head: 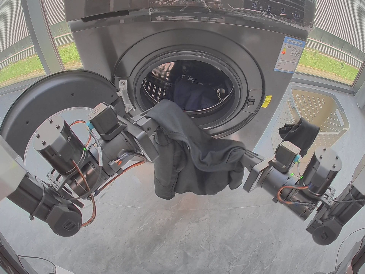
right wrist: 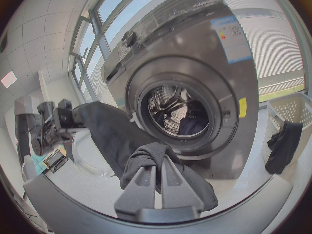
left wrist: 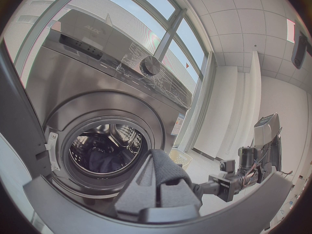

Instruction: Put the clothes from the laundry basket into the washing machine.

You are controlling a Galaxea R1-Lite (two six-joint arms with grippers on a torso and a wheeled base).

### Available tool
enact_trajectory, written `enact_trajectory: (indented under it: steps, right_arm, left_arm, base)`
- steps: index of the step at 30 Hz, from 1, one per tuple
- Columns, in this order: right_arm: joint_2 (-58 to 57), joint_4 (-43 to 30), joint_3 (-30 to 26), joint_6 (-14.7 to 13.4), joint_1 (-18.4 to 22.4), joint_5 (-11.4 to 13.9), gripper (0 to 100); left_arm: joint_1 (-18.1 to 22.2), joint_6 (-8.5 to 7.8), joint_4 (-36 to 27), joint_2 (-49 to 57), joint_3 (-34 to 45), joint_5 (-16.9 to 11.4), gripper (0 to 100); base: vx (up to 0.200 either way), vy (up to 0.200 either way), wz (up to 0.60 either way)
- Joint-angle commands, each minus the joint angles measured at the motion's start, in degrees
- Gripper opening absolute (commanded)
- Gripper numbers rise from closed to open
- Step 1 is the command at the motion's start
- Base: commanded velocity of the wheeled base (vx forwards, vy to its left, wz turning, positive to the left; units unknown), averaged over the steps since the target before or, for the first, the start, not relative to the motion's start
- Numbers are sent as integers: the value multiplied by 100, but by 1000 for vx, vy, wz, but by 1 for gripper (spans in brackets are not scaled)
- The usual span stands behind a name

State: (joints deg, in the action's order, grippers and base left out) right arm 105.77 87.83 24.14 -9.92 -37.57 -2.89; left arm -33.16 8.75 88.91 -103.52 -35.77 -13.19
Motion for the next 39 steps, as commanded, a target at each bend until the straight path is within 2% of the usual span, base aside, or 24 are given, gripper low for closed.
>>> enact_trajectory:
  steps: [1,3,10,15,19,28,36,39]
  right_arm:
    - [515,58,-155,-18,-189,8,100]
    - [559,50,-155,-18,-216,-1,100]
    - [1262,6,-1007,17,-681,8,100]
    - [1579,50,-920,26,-725,8,100]
    - [1737,50,-638,26,-716,8,100]
    - [2088,-3,768,43,-629,8,100]
    - [2493,-65,1515,78,-655,16,100]
    - [2713,-144,1858,175,-567,52,100]
  left_arm:
    - [-50,4,4,-203,-150,1,0]
    - [-50,4,4,-186,-159,9,0]
    - [-33,12,13,-124,-282,71,0]
    - [-42,12,4,-45,-299,71,0]
    - [-50,12,13,-45,-299,80,0]
    - [-50,12,13,8,-396,80,0]
    - [-50,4,4,113,-431,80,0]
    - [-112,4,13,175,-422,62,0]
  base:
    - [0,0,0]
    - [0,0,0]
    - [0,0,0]
    - [0,0,0]
    - [0,0,0]
    - [0,0,0]
    - [0,0,0]
    - [0,0,0]
